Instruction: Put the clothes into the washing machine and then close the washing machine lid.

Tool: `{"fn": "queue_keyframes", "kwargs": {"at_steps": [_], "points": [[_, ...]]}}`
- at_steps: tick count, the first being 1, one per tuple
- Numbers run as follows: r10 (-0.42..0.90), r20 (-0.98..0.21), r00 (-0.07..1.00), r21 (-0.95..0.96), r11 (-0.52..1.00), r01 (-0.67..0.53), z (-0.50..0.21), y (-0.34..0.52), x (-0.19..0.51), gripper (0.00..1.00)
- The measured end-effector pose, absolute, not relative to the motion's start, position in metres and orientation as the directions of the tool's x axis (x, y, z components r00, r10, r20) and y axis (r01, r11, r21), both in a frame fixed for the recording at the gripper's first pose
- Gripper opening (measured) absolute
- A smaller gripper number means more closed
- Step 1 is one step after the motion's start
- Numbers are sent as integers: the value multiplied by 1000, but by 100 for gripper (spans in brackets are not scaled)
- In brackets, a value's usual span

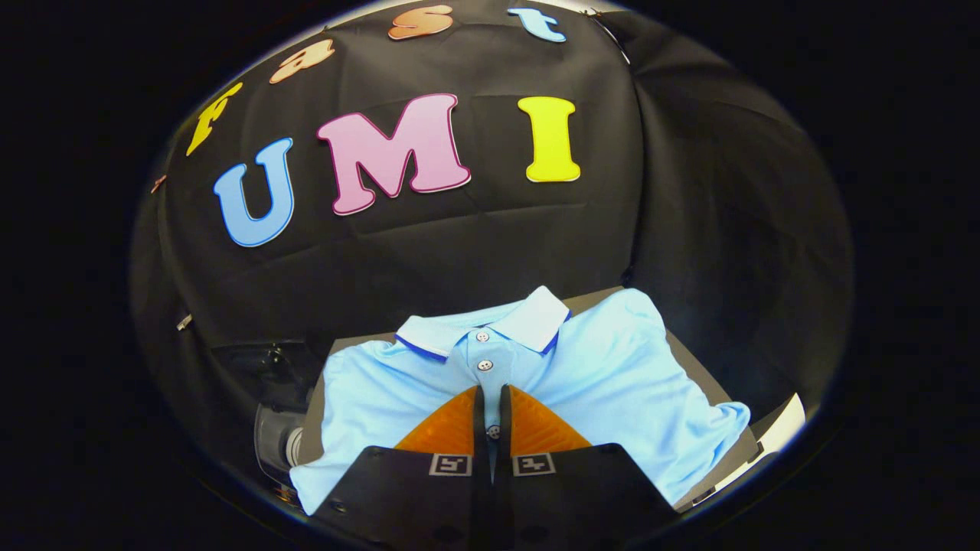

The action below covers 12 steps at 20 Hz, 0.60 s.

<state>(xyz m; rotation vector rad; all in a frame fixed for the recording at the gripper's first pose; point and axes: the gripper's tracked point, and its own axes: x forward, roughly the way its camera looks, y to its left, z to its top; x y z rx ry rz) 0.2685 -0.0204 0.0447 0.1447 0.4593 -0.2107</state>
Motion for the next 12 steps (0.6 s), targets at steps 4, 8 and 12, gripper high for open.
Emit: {"fn": "queue_keyframes", "kwargs": {"at_steps": [4,8,12], "points": [[-154,-387,909,99,973,207,69,4,264,5],[-145,-331,932,96,978,186,95,29,260,5],[-108,-283,953,93,986,139,122,72,255,5]]}}
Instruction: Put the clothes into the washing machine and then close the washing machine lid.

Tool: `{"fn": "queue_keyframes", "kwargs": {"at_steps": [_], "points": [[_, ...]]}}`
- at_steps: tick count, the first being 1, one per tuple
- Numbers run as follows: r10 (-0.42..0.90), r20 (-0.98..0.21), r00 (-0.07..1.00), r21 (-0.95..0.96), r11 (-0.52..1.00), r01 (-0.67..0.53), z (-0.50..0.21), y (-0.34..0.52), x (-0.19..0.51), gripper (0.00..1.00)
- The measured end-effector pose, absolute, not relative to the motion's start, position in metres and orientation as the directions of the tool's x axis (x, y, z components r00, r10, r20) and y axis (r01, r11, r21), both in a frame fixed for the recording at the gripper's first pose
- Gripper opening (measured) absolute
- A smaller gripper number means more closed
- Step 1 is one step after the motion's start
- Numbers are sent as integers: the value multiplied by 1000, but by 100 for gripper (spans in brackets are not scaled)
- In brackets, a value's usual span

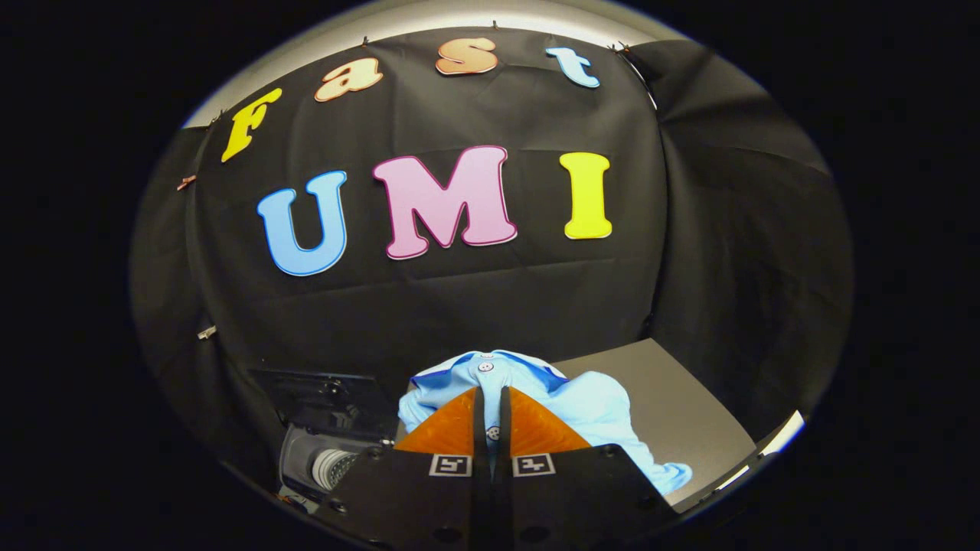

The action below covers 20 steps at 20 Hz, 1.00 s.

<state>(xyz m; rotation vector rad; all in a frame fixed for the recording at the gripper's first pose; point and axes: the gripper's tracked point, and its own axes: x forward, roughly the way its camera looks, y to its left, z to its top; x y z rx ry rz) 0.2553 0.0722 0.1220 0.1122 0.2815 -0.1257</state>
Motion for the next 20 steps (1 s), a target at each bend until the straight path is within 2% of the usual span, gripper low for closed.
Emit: {"fn": "queue_keyframes", "kwargs": {"at_steps": [13,20], "points": [[64,-181,981,86,995,-49,173,253,225,5],[131,-188,973,91,989,-116,156,336,214,5]]}}
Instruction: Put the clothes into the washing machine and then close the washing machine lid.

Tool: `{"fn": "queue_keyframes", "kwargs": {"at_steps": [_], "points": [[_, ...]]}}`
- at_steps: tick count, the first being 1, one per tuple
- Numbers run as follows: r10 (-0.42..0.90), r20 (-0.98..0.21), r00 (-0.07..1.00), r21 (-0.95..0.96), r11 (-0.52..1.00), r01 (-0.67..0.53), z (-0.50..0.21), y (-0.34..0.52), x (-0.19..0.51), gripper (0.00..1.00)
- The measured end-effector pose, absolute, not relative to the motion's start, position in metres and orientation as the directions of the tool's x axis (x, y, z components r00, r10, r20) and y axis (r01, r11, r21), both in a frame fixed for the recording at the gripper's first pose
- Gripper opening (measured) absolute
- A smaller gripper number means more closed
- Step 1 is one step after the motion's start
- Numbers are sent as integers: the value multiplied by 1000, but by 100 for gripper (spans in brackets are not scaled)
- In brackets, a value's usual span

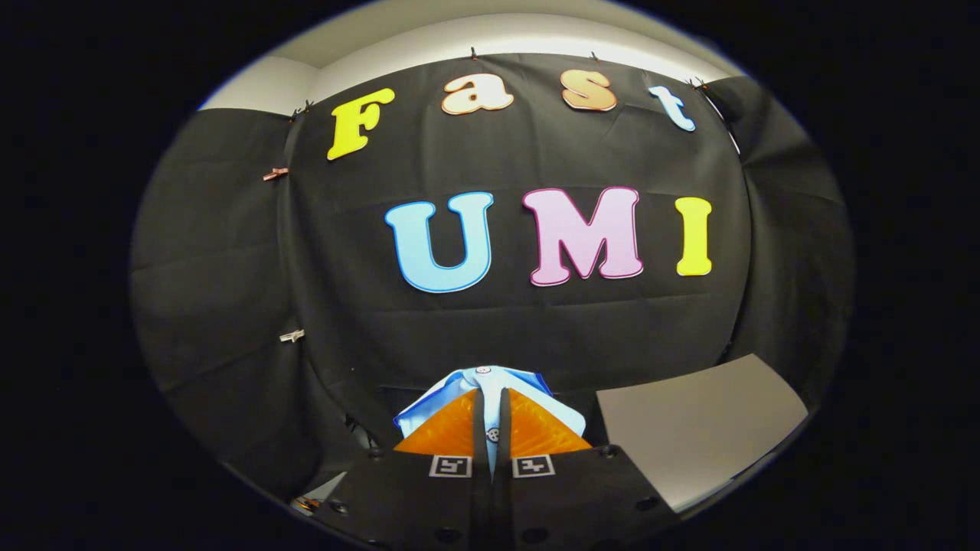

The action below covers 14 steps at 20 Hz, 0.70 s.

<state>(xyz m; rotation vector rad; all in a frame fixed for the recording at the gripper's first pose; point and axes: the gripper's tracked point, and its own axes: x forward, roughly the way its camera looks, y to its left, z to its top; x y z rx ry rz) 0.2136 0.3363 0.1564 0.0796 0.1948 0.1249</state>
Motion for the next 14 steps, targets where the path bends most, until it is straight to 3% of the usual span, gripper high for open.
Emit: {"fn": "queue_keyframes", "kwargs": {"at_steps": [14], "points": [[80,-366,927,-39,994,-101,-32,418,269,5]]}}
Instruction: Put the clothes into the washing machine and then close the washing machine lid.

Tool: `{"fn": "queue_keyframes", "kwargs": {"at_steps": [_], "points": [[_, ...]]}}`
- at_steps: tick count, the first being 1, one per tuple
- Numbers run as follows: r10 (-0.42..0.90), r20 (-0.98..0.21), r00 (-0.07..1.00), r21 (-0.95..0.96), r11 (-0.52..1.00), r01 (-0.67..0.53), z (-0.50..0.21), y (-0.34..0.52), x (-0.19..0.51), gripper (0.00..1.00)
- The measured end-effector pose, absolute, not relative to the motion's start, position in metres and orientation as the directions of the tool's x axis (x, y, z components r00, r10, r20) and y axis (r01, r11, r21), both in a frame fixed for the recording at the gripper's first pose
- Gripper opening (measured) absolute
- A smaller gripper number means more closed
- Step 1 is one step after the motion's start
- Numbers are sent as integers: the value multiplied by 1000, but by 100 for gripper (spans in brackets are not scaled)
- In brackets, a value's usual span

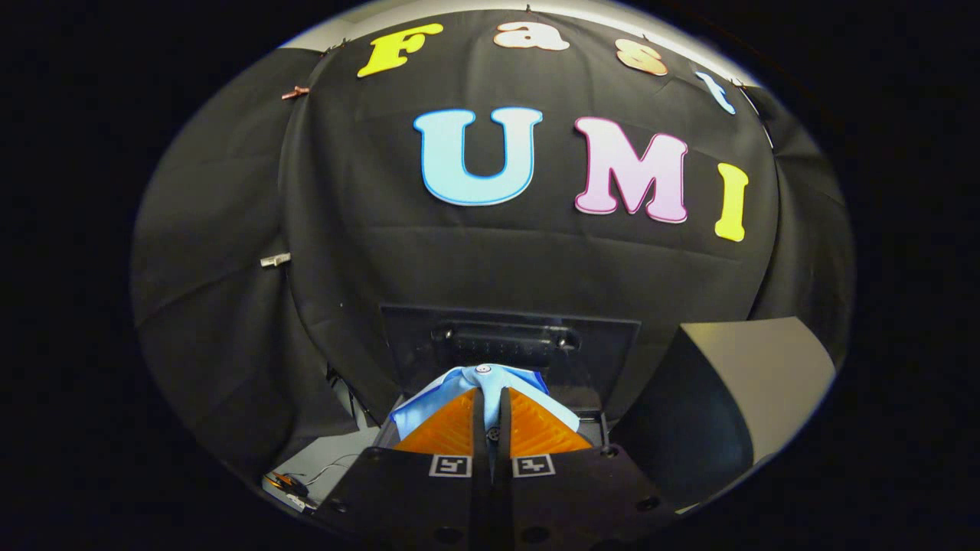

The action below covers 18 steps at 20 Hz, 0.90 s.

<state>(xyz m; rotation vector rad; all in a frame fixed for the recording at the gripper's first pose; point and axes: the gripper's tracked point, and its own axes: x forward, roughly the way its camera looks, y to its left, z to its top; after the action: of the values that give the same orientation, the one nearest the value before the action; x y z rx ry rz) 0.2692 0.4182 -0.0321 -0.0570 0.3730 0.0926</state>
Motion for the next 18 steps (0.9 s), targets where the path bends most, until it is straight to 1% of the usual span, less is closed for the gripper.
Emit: {"fn": "queue_keyframes", "kwargs": {"at_steps": [9,18], "points": [[-11,-469,883,-104,994,-42,-151,414,308,5],[-48,-577,815,-119,993,-26,-247,409,302,5]]}}
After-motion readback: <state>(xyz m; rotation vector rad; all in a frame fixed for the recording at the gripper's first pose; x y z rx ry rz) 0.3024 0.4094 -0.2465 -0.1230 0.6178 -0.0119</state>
